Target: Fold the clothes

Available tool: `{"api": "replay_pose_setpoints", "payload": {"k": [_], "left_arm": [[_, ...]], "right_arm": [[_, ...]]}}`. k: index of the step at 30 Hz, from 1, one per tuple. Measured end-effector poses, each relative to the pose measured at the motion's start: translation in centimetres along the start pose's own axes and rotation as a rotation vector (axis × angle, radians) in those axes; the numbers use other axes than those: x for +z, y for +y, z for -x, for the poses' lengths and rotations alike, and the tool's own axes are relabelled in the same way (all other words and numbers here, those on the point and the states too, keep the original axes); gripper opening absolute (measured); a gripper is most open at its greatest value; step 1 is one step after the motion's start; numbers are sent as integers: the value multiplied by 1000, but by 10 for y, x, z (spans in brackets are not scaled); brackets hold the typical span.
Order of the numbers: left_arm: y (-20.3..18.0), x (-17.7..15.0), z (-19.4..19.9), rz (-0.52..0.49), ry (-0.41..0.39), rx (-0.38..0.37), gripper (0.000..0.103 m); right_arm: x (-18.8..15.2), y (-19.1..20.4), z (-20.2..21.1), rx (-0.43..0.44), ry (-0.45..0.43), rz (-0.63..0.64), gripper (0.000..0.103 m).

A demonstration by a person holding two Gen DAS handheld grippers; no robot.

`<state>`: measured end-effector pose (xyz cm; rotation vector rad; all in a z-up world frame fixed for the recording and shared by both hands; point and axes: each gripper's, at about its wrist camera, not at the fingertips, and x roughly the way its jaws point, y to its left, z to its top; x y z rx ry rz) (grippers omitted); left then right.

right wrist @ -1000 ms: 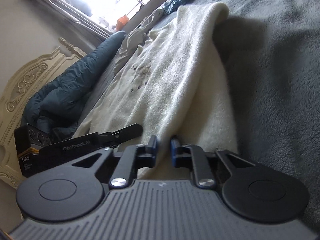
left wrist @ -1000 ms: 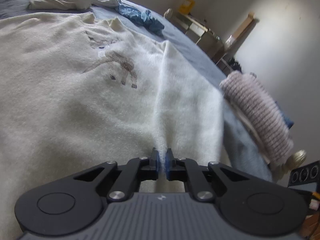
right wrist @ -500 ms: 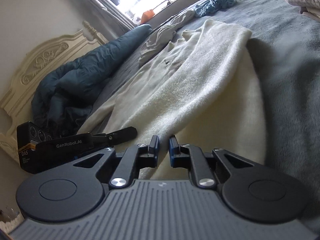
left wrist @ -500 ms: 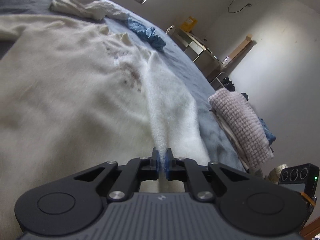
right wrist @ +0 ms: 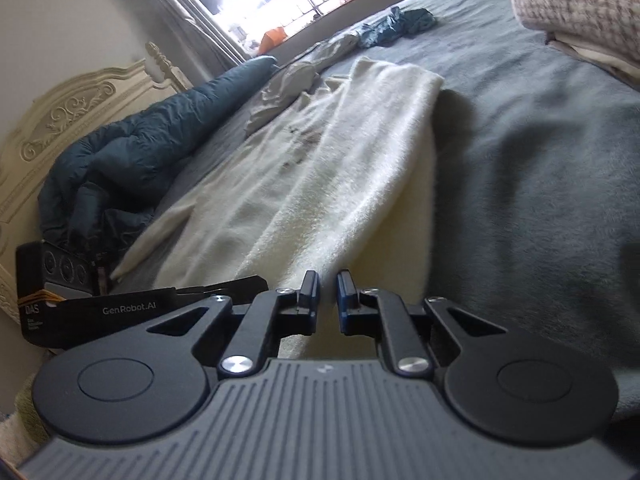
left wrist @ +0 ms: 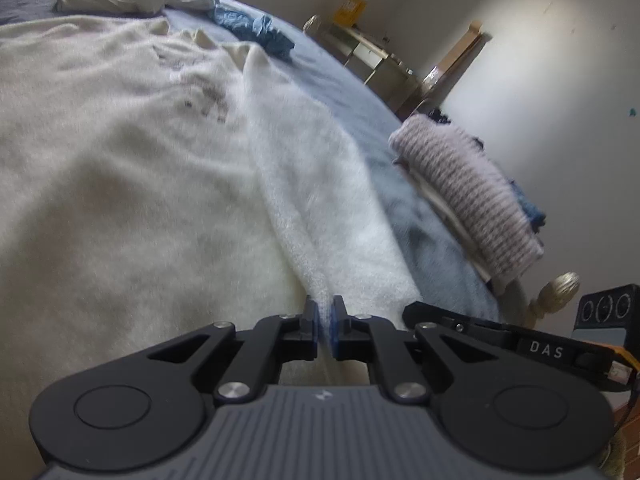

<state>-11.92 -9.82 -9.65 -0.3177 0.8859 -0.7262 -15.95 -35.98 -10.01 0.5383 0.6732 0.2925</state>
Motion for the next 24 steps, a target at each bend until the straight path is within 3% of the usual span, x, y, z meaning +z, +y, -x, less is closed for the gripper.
{"api": "replay_pose_setpoints", "payload": {"k": [13,20,24], "left_arm": [[-9,-3,6,-41,-17,27,6],[-1,-11,-6,-38,20,50,6],[1,-12,-2,-46,29,32,16]], "right_arm": [[-7,-8,-1,23,2,20,8],[-13,-14,-10,6,24,26,9],[-14,-13,-7,-2,24,42,11]]}}
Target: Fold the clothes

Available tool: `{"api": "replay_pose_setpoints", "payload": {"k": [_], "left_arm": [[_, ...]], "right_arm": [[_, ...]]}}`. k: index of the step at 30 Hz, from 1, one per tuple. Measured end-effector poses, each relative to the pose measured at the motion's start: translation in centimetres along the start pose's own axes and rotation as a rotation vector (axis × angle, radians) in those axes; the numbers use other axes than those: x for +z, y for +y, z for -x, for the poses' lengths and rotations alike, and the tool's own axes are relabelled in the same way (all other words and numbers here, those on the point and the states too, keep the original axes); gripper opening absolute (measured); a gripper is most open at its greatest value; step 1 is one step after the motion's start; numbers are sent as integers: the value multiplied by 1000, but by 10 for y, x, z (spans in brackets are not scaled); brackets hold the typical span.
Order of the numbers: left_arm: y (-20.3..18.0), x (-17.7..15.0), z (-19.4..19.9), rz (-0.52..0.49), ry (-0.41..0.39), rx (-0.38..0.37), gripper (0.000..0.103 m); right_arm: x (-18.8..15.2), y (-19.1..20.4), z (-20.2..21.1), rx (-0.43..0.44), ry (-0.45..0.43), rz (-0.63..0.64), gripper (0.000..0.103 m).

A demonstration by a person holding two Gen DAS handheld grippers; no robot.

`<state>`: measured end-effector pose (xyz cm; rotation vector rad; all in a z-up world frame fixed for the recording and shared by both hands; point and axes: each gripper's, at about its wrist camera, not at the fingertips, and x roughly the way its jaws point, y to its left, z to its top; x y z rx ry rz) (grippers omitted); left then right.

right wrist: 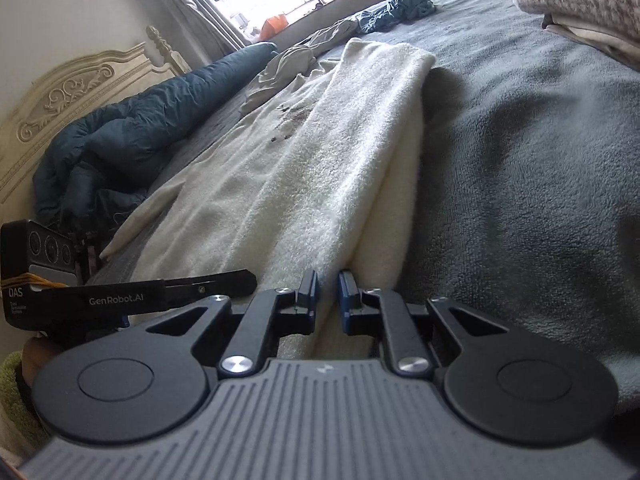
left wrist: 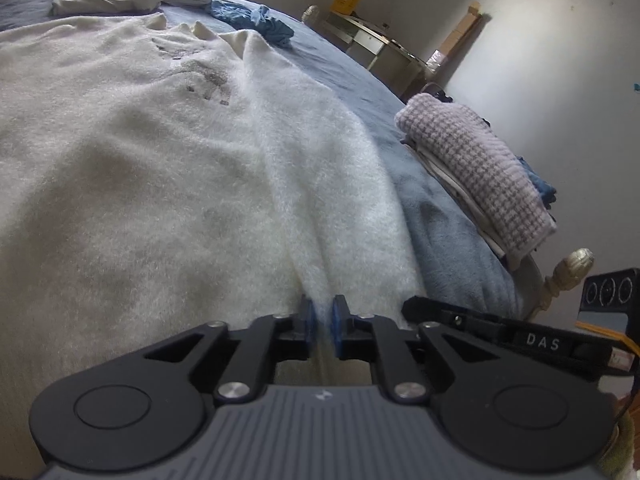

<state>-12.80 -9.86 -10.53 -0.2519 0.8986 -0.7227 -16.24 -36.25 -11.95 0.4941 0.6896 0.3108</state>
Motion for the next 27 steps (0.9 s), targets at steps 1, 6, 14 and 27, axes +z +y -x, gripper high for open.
{"api": "replay_pose_setpoints", "payload": {"k": [1,6,14,27], "left_arm": [[1,0,3,0,-1,-2,18],[-1,8,16,-40,-30,25,32],[-15,50,-4,-112,-67,57,32],[-8,210,-122,-181,-102,149,36]], "right_arm": [[1,1,3,-6,-4,13,11],[9,4,18,-28,-70,42,13],[17,20,4,6,-139,131,13],[1,-11,-28,95,-94,114,12]]}}
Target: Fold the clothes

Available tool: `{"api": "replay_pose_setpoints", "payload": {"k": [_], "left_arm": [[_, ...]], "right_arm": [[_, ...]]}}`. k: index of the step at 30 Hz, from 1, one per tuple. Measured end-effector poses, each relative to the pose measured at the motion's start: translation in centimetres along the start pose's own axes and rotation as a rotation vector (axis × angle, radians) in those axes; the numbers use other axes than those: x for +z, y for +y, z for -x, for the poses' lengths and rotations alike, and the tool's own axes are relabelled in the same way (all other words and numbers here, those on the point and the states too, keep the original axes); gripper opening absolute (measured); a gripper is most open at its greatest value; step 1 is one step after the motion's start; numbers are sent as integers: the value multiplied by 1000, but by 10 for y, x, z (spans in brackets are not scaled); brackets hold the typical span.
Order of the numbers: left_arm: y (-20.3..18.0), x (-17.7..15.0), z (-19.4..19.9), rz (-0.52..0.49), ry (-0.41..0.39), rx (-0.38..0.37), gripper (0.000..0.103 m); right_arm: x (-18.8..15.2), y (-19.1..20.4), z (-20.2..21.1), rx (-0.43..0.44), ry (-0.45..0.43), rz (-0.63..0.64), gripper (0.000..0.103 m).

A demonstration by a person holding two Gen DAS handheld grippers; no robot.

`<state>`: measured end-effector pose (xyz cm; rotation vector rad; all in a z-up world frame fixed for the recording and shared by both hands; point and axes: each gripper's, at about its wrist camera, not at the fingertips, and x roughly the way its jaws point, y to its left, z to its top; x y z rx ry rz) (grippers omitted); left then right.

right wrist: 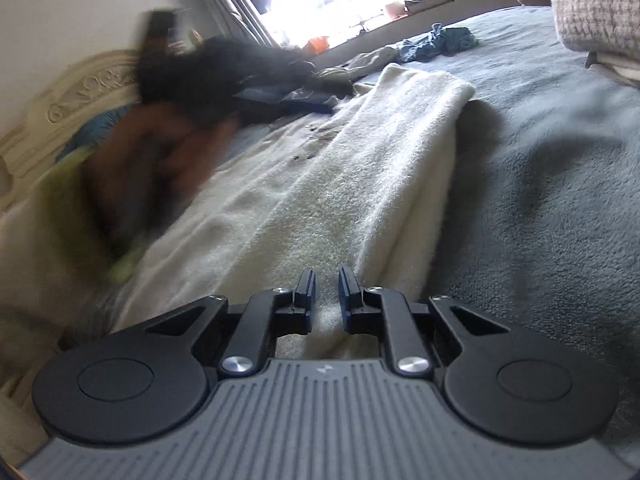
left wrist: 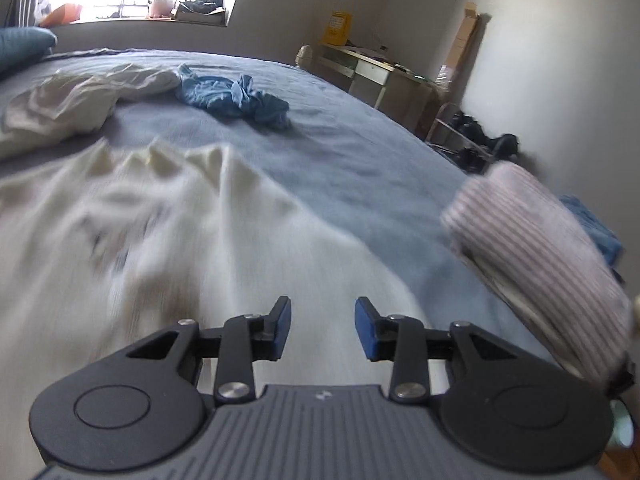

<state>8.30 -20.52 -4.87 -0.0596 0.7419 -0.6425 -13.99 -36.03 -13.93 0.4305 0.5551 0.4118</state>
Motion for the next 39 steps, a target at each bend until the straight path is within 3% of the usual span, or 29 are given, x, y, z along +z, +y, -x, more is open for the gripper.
{"api": "replay_pose_setpoints", "payload": {"k": [5,9,11,14,18,20,22,26,28,32,34,36,39], "left_arm": [[23,47,-86,-40,-47,127,33],[47,55,-132,-53,-64,157,35],[58,55,-144,-23,-46,163,41],[63,61,-143,6,-54,137,40],[46,75,-126,-84,-135,163,36],[36,83,-134,-169,-141,221,36],[33,89,-155,-219,-96,290,37],[51,91,-193,-152,-7,345,35],[57,95,-191,-95,-17,336,36],[53,105,-163,-86,-31,341,37],[41,108,-134,-126,-68,336,38],[18,106,-102,-188,-84,310,51],[-31,86,-65,-316,-31,204,60]], "right_arm": [[-7,-12,1,75,-40,-29,12],[-9,-22,1,132,-56,-59,12],[-10,-24,-1,149,-60,-73,12],[-10,-25,-2,160,-64,-67,12],[-11,-26,0,177,-70,-81,12],[-12,-27,-1,189,-72,-94,12],[-12,-29,-2,200,-72,-109,12],[-16,-28,1,209,-77,-115,12],[-17,-28,3,210,-79,-112,12],[-20,-28,5,208,-82,-106,12],[-20,-26,6,207,-86,-98,14],[-21,-24,7,209,-90,-90,17],[-22,-21,11,222,-100,-81,25]]}}
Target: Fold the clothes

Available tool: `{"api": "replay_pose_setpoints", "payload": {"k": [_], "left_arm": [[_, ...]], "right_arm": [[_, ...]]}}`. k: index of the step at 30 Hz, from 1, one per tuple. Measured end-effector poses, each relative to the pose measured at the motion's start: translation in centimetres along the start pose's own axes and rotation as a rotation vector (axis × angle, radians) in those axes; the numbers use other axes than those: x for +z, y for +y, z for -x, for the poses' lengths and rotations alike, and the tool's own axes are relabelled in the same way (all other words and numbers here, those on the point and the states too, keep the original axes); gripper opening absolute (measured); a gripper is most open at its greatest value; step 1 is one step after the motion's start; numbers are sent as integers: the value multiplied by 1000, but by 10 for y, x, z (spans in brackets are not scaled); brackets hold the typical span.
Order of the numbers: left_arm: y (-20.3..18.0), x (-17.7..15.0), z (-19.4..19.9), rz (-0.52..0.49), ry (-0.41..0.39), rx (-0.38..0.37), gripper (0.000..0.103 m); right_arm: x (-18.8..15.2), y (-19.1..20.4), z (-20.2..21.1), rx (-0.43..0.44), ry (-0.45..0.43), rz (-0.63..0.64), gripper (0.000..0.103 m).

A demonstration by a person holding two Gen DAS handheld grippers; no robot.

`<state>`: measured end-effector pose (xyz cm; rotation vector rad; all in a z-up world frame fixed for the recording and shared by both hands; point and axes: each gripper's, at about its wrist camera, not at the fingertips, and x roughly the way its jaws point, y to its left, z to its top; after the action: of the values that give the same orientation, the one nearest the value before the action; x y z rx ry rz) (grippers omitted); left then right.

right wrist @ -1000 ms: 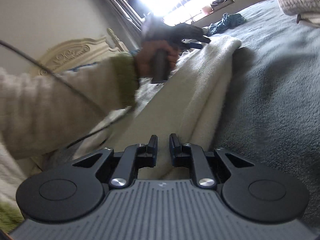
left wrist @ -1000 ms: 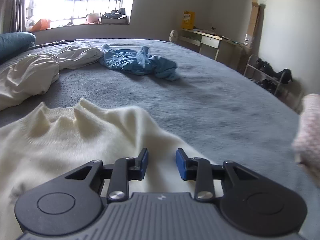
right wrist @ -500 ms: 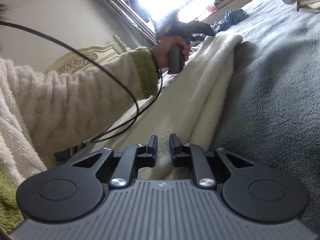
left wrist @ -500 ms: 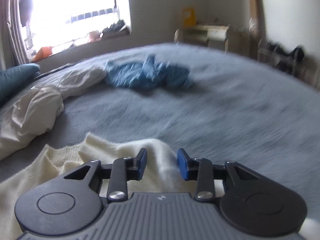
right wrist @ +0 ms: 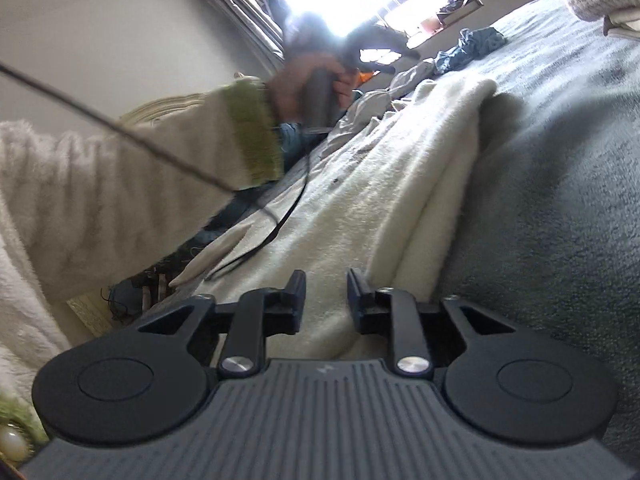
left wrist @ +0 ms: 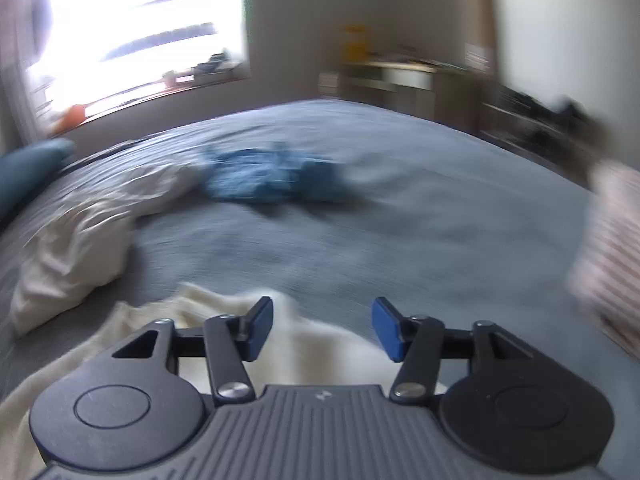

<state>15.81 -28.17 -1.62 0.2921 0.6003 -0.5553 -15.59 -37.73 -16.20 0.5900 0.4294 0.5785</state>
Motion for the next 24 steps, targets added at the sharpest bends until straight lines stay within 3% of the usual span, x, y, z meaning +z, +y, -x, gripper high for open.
{"api": "replay_pose_setpoints", "payload": {"k": [3,5,9,13,16,18,20,24], "left_arm": [[-60,-18,31,-167,61,-137,65],[-97,-31,40,-284,93,-179,65],[-149,-60,37,-517,125,-101,65],[-162,-81,23,-663,166,15,61],[-156,-81,22,-607,187,-4,48],[-150,-78,30,-531,171,-31,26],[-141,-75,38,-444,144,-64,15],[-111,-73,51,-254,100,-111,10]], "right_arm": [[1,3,6,-5,-39,16,27],[1,3,15,-18,-84,19,30],[2,-4,28,-47,-151,-28,34],[3,-8,31,-54,-174,-47,40],[1,-9,35,-49,-186,-52,41],[3,-12,34,-50,-194,-59,41],[4,-13,37,-49,-201,-69,41],[8,-22,37,-31,-204,-136,41]]}}
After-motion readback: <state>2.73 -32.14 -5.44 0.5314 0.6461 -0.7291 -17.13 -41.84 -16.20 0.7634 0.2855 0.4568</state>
